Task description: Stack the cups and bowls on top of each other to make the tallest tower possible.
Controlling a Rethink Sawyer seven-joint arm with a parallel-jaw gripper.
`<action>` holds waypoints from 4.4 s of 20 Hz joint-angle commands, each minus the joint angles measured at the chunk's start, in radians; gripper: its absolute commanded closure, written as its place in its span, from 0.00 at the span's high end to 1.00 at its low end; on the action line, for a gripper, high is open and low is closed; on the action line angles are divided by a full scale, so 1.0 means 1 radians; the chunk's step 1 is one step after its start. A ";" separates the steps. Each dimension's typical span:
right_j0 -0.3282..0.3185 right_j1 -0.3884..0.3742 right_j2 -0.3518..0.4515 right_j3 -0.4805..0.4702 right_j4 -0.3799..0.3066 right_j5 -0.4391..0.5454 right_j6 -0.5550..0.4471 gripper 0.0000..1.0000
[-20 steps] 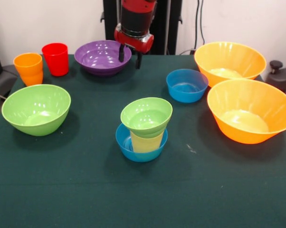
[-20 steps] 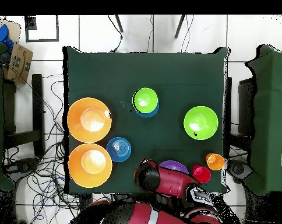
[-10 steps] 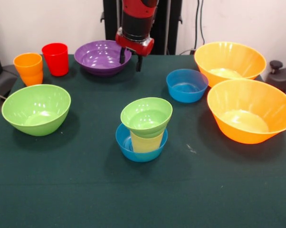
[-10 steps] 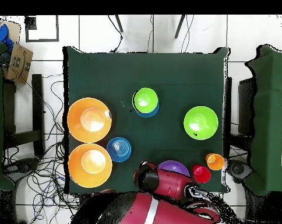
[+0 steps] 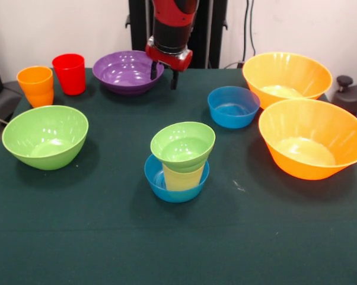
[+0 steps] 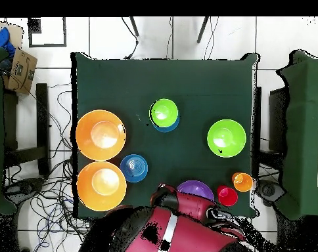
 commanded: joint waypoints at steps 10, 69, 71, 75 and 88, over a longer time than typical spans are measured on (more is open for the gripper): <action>0.042 0.027 0.017 -0.097 -0.026 -0.055 0.086 1.00; 0.112 -0.286 0.167 -0.485 0.114 0.722 -0.014 0.00; 0.152 -0.281 0.117 -0.537 0.079 0.749 0.013 0.00; 0.136 -0.253 0.144 -0.585 0.095 0.775 0.009 0.00; 0.209 -0.109 0.073 -0.840 0.080 0.900 0.125 0.00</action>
